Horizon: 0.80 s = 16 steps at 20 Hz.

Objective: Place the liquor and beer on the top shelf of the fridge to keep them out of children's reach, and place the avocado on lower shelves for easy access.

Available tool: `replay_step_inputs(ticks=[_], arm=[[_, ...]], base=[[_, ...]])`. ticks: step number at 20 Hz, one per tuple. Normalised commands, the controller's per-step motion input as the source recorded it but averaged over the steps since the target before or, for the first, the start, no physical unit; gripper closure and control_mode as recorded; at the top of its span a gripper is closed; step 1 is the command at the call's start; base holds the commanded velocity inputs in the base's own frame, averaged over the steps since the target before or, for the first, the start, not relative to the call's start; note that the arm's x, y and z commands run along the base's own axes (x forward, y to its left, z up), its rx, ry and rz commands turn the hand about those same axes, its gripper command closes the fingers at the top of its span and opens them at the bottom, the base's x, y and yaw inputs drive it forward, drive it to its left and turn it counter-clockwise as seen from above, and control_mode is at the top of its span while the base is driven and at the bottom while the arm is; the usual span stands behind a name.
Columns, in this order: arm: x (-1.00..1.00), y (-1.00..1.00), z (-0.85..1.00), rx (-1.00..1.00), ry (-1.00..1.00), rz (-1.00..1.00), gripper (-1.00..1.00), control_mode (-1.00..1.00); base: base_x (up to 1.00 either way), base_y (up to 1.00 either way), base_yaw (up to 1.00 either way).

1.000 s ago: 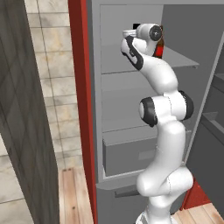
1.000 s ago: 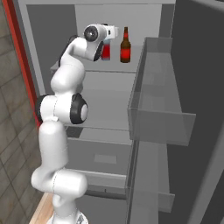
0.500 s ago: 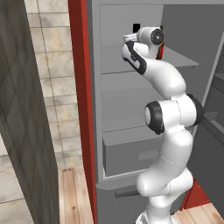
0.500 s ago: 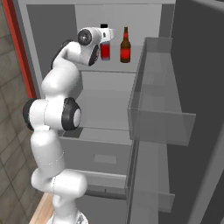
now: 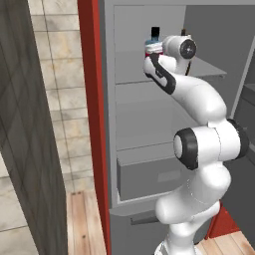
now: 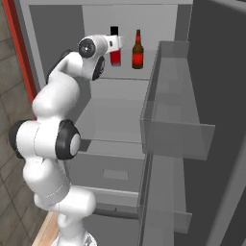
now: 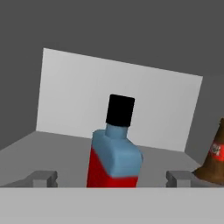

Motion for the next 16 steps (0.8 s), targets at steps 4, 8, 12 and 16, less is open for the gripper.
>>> replay_step_inputs(ticks=[4,8,12,16], arm=[[-0.91,-0.07,0.0,0.0,0.03,-0.02,-1.0,-1.0],[-1.0,-0.01,-0.01,-0.01,0.1,0.0,-1.0,-1.0],[-0.99,0.0,-0.11,-0.01,0.19,0.0,-1.0,-1.0],[-1.0,0.0,-0.11,0.0,0.2,0.0,-1.0,-1.0]], base=[[0.0,0.0,0.0],[0.0,0.0,0.0],[0.0,0.0,0.0],[0.0,0.0,0.0]])
